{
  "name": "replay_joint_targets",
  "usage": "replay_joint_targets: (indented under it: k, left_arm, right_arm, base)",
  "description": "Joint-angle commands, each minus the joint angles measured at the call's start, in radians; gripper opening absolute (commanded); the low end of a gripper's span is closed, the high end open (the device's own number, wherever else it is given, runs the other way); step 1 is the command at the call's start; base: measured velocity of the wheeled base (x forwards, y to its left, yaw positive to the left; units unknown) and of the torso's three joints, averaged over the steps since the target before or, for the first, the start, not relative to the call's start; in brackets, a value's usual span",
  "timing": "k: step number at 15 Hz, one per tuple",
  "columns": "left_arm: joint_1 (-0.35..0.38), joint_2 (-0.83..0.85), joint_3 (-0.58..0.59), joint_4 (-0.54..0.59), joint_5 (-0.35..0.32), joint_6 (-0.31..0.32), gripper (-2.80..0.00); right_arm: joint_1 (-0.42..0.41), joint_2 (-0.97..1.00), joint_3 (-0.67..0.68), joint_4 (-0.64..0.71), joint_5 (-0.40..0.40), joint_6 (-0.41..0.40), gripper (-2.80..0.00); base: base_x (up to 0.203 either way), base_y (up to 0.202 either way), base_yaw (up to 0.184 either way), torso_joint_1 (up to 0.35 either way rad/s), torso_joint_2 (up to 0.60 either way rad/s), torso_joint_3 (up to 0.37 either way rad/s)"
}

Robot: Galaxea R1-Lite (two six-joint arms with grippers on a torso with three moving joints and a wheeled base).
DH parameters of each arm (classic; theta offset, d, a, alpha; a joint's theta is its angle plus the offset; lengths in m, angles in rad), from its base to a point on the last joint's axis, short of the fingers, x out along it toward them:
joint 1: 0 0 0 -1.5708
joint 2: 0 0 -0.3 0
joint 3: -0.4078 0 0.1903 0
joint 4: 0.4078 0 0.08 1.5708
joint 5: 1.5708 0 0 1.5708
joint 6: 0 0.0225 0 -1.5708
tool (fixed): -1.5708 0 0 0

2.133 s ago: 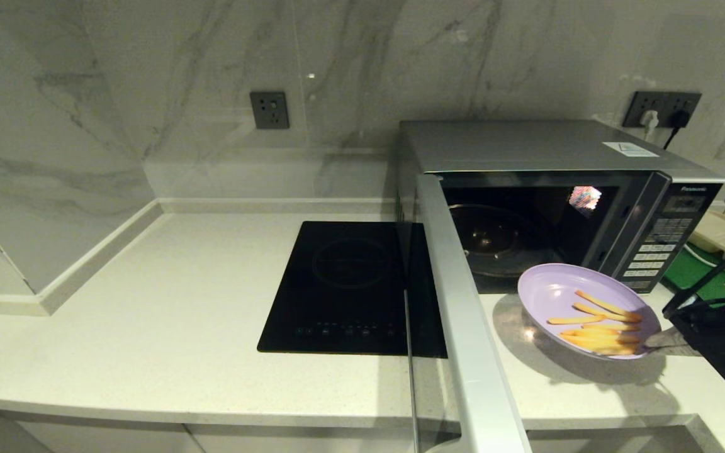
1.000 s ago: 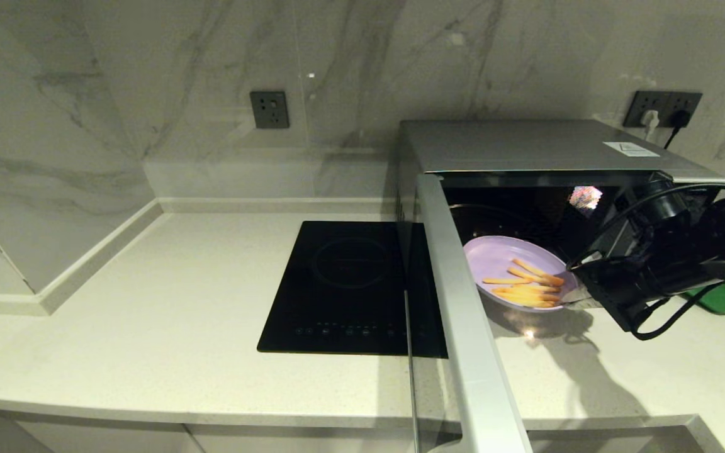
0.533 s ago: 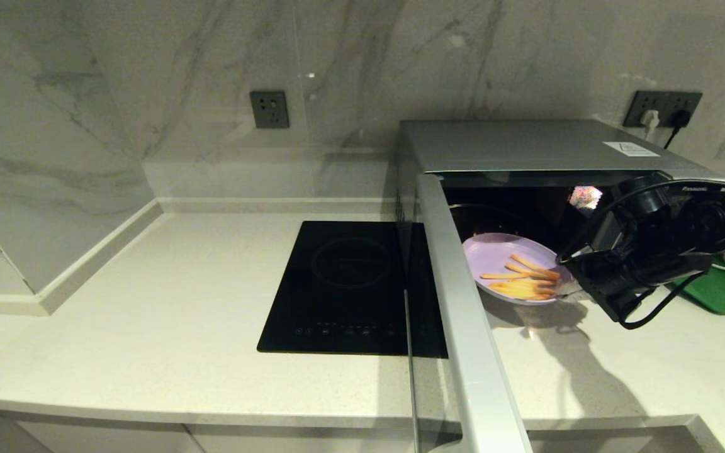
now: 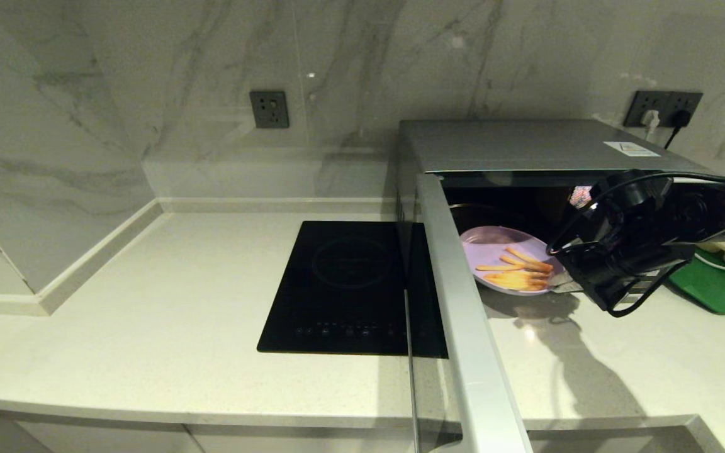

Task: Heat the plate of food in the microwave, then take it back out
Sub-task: Put the plate in the microwave oven

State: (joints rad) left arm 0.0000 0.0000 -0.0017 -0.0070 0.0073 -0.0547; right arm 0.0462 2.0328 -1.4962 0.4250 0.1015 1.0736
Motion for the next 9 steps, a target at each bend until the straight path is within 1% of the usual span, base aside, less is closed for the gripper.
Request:
replay_joint_targets:
  k: [1, 3, 9]
  left_arm:
    - [0.000, 0.000, 0.000, -0.001, 0.000, -0.001, -2.80]
    - [0.000, 0.000, 0.000, -0.001, 0.000, -0.001, -2.80]
    - [0.000, 0.000, 0.000, -0.001, 0.000, -0.001, -2.80]
  right_arm:
    - [0.003, 0.031, -0.047, 0.015, 0.001, 0.012, -2.80]
    - [0.006, 0.042, -0.072, 0.020, 0.000, 0.031, -2.80]
    - [0.012, 0.086, -0.119, 0.018, 0.001, 0.037, -2.80]
  base:
    - [0.000, 0.000, 0.000, 0.000, 0.00, 0.000]
    - [0.000, 0.000, 0.000, 0.000, 0.00, 0.000]
    - [0.000, 0.000, 0.000, 0.000, 0.00, 0.000]
